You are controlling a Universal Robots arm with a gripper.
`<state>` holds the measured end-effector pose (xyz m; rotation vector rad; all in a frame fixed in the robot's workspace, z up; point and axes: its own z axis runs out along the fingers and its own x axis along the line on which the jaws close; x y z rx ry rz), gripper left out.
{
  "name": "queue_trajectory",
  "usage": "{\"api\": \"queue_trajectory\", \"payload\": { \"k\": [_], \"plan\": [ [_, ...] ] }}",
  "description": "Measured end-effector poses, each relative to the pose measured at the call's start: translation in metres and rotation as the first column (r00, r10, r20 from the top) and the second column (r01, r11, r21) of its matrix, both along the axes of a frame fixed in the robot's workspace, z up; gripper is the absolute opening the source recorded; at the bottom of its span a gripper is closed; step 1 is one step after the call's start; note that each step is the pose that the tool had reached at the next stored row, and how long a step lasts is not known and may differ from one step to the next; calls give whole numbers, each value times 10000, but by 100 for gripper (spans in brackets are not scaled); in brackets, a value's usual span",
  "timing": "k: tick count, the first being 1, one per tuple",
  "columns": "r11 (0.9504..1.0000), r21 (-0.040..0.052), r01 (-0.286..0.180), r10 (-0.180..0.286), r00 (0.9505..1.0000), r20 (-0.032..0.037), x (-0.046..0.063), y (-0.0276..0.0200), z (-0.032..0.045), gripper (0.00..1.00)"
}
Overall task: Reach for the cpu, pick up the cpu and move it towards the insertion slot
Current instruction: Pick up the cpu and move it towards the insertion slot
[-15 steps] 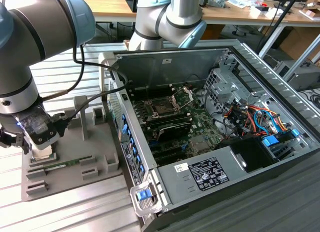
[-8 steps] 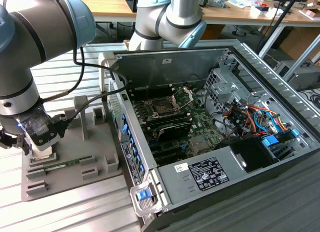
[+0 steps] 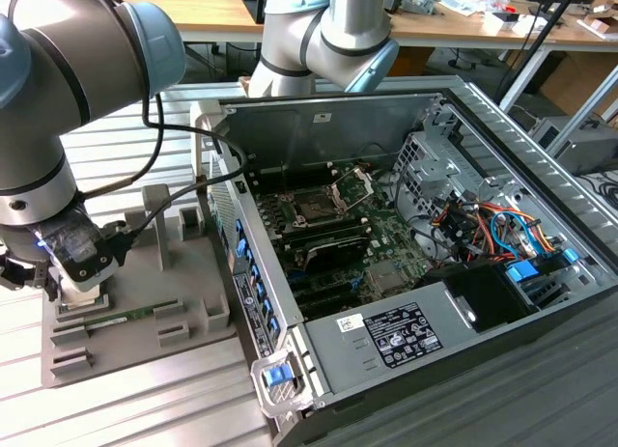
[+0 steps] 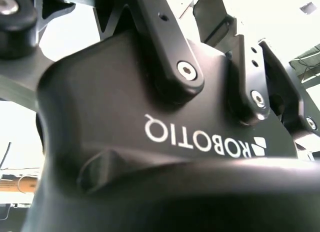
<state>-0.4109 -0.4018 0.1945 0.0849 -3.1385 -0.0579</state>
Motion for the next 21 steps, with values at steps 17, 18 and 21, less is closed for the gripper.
{"api": "queue_trajectory", "payload": {
  "k": [17, 18, 21],
  "plan": [
    [9999, -1, -143, 143, 9999, -1, 0, 0, -66, 60],
    [9999, -1, -143, 143, 9999, -2, 0, -1, -65, 60],
    [9999, -1, -143, 143, 9999, -1, 0, -1, -66, 60]
  ]
}}
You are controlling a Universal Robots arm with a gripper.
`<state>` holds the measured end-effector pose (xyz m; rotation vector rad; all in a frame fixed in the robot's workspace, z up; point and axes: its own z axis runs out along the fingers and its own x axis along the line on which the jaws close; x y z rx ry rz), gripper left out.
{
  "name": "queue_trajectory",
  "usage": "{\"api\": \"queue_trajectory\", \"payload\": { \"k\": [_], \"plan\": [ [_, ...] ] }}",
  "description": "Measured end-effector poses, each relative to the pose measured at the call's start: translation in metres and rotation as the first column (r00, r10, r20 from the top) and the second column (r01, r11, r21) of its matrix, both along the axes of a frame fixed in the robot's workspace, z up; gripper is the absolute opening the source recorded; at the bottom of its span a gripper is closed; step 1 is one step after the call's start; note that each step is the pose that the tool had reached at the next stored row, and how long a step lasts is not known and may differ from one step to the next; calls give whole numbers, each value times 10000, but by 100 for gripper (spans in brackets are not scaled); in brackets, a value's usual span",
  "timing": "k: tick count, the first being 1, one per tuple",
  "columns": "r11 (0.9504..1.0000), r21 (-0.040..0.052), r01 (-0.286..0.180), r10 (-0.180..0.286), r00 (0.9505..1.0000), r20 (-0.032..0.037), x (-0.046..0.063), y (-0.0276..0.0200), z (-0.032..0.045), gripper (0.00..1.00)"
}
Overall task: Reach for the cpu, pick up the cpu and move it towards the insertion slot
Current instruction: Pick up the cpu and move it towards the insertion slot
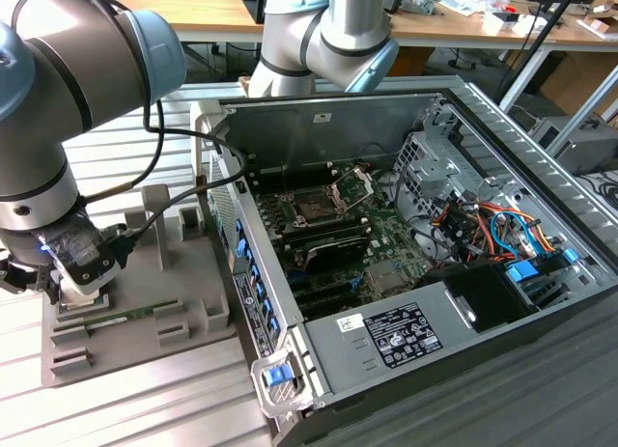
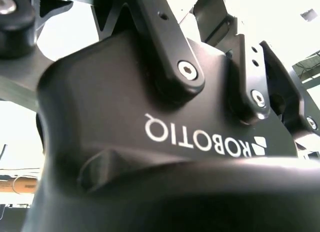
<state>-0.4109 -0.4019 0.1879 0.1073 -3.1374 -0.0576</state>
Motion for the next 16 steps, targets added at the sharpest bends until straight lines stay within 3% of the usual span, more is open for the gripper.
{"api": "queue_trajectory", "payload": {
  "k": [2, 3, 16],
  "plan": [
    [10000, 0, 0, 0, 10000, 0, 0, 0, 0, 60],
    [10000, -1, 0, 0, 10000, -2, 0, 0, 0, 55],
    [10000, 0, 0, 0, 10000, -1, 0, 0, -2, 55]
  ]
}}
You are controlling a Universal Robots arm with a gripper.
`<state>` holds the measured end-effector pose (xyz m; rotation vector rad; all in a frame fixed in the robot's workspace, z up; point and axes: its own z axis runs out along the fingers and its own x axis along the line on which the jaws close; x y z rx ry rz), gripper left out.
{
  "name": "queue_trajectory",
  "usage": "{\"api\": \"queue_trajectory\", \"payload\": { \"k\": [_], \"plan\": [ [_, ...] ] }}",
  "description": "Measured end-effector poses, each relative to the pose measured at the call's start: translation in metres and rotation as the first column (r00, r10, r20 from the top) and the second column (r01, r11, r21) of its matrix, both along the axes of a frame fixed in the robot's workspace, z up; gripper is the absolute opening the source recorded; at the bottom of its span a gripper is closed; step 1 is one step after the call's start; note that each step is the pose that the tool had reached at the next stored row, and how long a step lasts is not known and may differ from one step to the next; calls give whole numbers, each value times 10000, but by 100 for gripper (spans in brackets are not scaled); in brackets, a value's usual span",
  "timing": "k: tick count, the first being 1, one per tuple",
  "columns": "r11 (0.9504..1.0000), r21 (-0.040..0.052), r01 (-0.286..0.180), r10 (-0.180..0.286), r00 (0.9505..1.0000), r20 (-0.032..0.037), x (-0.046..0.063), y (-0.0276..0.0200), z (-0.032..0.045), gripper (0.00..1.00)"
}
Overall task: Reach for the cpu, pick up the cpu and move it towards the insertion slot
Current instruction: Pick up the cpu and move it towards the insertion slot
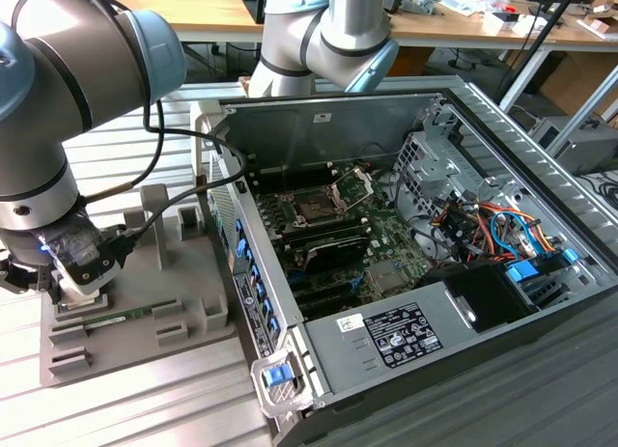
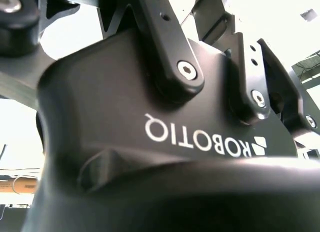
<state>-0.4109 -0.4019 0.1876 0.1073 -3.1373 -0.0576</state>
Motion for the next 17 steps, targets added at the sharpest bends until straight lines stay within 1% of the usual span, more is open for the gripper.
{"api": "queue_trajectory", "payload": {
  "k": [11, 17],
  "plan": [
    [10000, 3, 0, 0, 10000, 5, 1, 1, 1, 55],
    [10000, 3, 1, -1, 10000, 2, 0, 1, 24, 55]
  ]
}}
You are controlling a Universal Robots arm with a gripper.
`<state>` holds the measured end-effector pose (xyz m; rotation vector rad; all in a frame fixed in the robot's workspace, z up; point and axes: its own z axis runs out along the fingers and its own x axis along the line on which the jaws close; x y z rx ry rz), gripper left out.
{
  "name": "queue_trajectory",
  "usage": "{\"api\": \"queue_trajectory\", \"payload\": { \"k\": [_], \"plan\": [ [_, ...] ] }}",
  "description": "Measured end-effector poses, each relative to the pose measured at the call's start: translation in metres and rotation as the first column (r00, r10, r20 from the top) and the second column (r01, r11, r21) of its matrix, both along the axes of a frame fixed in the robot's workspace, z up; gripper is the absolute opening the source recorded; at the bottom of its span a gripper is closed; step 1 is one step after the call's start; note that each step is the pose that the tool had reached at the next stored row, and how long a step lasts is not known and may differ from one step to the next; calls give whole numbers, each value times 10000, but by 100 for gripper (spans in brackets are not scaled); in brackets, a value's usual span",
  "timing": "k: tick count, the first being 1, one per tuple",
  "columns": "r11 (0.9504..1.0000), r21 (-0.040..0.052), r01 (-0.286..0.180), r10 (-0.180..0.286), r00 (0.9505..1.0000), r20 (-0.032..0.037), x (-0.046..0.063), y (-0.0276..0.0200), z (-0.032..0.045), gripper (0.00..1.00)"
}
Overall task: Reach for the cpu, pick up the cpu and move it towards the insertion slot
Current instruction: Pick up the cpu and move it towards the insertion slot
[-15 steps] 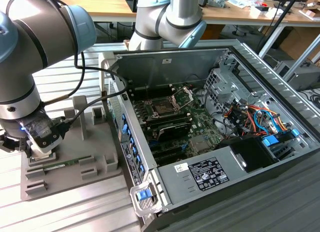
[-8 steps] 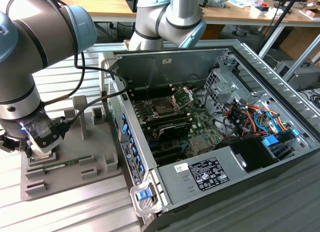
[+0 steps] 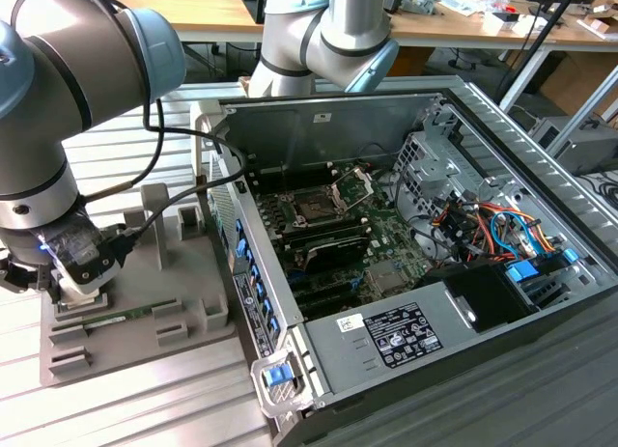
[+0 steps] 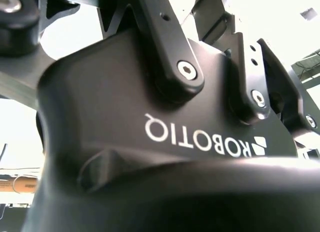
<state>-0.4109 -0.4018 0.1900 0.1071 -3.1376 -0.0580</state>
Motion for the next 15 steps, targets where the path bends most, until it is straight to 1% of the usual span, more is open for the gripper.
{"api": "queue_trajectory", "payload": {
  "k": [15],
  "plan": [
    [10000, 2, -1, 1, 10000, 0, 0, 0, 51, 55]
  ]
}}
